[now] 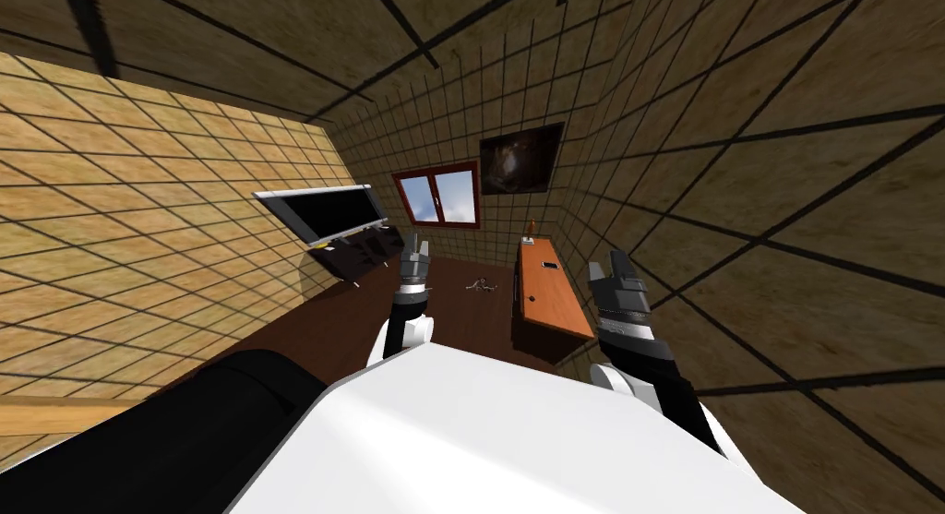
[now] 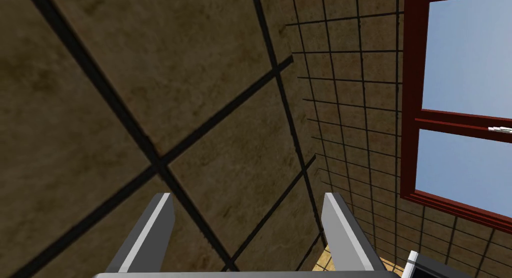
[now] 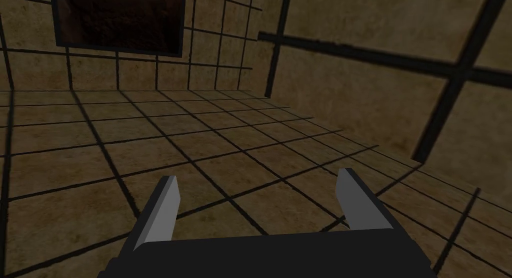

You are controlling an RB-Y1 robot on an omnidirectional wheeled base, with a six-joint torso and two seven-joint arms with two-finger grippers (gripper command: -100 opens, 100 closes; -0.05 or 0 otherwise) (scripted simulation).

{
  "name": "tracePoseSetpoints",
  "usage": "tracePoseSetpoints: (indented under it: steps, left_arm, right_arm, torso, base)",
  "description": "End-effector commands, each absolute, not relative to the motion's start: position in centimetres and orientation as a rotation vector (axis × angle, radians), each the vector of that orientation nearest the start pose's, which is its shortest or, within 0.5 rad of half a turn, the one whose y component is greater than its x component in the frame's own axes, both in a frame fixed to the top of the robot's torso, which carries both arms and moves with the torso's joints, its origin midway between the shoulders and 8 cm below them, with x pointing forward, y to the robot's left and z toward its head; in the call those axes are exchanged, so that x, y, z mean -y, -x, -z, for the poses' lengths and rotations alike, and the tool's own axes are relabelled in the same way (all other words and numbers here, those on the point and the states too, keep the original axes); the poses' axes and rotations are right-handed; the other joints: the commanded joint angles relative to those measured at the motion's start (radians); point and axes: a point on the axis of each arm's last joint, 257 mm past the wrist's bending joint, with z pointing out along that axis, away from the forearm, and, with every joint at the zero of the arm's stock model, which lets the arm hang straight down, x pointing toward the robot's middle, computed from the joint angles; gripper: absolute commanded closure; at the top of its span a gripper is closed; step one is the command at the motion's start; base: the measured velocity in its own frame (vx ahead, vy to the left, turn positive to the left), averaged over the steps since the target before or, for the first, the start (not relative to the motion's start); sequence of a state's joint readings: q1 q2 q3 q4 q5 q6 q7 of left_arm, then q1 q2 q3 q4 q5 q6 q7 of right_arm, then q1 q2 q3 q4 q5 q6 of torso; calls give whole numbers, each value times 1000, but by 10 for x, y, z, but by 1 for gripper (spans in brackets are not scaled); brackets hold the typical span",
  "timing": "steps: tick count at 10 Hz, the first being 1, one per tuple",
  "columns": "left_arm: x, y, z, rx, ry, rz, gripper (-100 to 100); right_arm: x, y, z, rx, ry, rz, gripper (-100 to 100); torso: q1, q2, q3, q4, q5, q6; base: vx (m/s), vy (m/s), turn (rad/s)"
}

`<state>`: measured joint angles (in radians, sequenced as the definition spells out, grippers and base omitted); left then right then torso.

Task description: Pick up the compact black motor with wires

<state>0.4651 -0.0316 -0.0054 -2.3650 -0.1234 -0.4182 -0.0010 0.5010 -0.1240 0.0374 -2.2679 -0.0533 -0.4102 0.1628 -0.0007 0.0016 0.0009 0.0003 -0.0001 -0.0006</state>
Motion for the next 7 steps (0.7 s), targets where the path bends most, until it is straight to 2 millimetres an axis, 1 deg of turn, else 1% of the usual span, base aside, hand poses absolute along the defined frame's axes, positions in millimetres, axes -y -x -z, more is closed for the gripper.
tracePoseSetpoints:
  steps: [1, 2, 3, 4, 5, 6, 7]
  left_arm:
    - [-263, -343, -57, -628, 581, 1240, 0]
    - [-263, -343, -57, -628, 581, 1239, 0]
    - [-263, -343, -57, -628, 581, 1239, 0]
    - [-263, -343, -57, -628, 581, 1239, 0]
    - [-263, -343, -57, -628, 581, 1239, 0]
    - [-263, -343, -57, -628, 581, 1239, 0]
    - [-263, -343, -57, -628, 581, 1239, 0]
  right_arm:
    - [266, -372, 36, -910, -625, -1132, -100]
    - [267, -373, 42, -919, -634, -1127, -100]
    - [270, -377, 69, -995, -643, -1079, -100]
    - [270, -377, 69, -996, -644, -1078, -100]
    - [272, -380, 97, -1073, -650, -1027, -100]
    - [276, -380, 125, -1151, -654, -974, -100]
    - [278, -380, 131, -1160, -663, -969, -100]
  torso:
    - [0, 0, 0, 0, 0, 0]
    - [-1, 1, 0, 0, 0, 0]
    - [0, 0, 0, 0, 0, 1]
    - [0, 0, 0, 0, 0, 0]
    - [0, 0, 0, 0, 0, 1]
    - [0, 0, 0, 0, 0, 0]
    - [-1, 0, 0, 0, 0, 0]
  base:
    - [-43, -12, 264]
    - [-31, -8, 93]
    - [-19, 1, 236]
    - [-16, -4, 124]
    - [-26, -5, 305]
    - [-34, -10, 440]
    - [-25, -12, 103]
